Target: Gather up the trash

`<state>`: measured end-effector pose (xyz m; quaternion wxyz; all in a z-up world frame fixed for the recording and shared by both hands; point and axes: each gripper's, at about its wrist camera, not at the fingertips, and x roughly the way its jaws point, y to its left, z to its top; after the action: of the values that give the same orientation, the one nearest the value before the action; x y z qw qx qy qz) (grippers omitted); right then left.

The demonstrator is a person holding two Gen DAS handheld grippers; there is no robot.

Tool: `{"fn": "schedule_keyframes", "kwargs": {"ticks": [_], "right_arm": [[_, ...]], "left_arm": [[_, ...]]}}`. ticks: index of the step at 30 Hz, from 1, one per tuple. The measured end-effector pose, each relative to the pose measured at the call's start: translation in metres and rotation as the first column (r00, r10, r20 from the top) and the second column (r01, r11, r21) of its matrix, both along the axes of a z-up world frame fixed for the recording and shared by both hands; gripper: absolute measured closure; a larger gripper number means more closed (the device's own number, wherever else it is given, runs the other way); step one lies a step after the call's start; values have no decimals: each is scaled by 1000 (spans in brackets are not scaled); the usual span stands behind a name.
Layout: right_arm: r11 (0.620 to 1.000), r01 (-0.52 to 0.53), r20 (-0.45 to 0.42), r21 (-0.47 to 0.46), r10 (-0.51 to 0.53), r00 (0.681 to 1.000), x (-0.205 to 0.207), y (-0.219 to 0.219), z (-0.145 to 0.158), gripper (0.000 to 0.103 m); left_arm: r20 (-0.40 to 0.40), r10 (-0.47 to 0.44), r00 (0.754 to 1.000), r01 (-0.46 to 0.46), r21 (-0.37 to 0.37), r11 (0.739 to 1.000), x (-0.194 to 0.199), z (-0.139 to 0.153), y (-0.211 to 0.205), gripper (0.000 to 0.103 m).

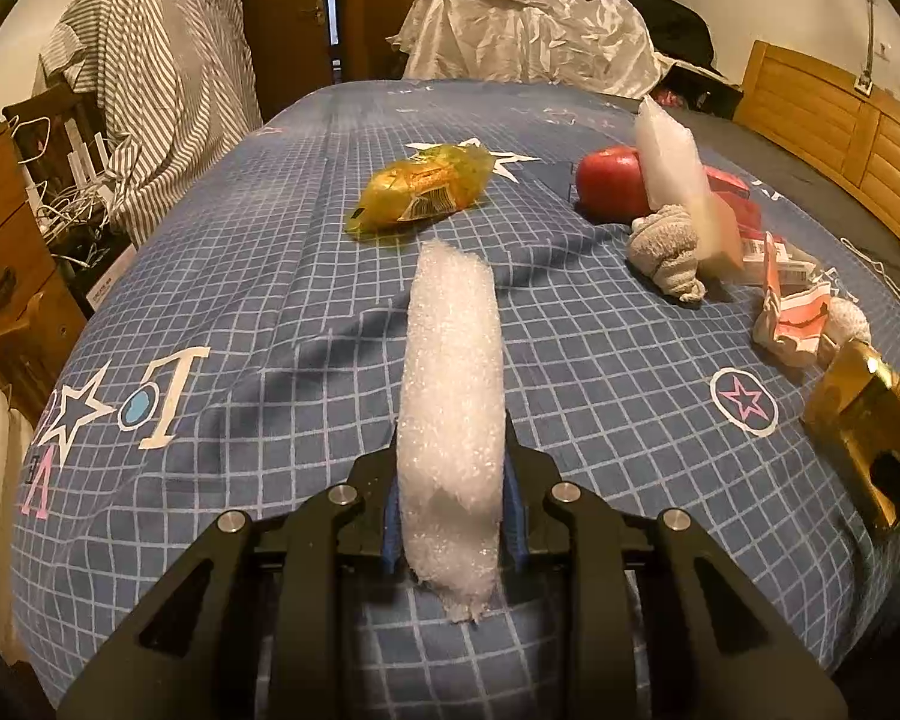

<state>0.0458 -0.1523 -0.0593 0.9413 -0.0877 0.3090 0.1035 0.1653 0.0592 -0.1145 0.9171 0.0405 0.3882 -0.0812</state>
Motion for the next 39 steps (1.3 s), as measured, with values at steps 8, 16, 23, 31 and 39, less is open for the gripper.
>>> {"fn": "schedule_keyframes", "kwargs": {"ticks": [8,16,23,31,39], "right_arm": [[999,-10,-39,53,12,999,3,-5,3,92],[995,-71,17,76,70,997,-3,11,28,93],[984,-133,64,121,126,990,23,44,59,93],[937,-307,107,166,292,950,58,147,108,93],[857,-490,82,162,483,872,74,292,142,93]], "left_arm": [[-1,-14,1000,14,-31,999,-1,1,5,80],[49,62,997,-61,-13,998,-16,25,19,81],[122,229,966,-233,23,972,-33,72,54,81],[196,436,878,-450,27,893,-60,115,146,81],[216,575,789,-597,50,801,-84,131,235,81]]}}
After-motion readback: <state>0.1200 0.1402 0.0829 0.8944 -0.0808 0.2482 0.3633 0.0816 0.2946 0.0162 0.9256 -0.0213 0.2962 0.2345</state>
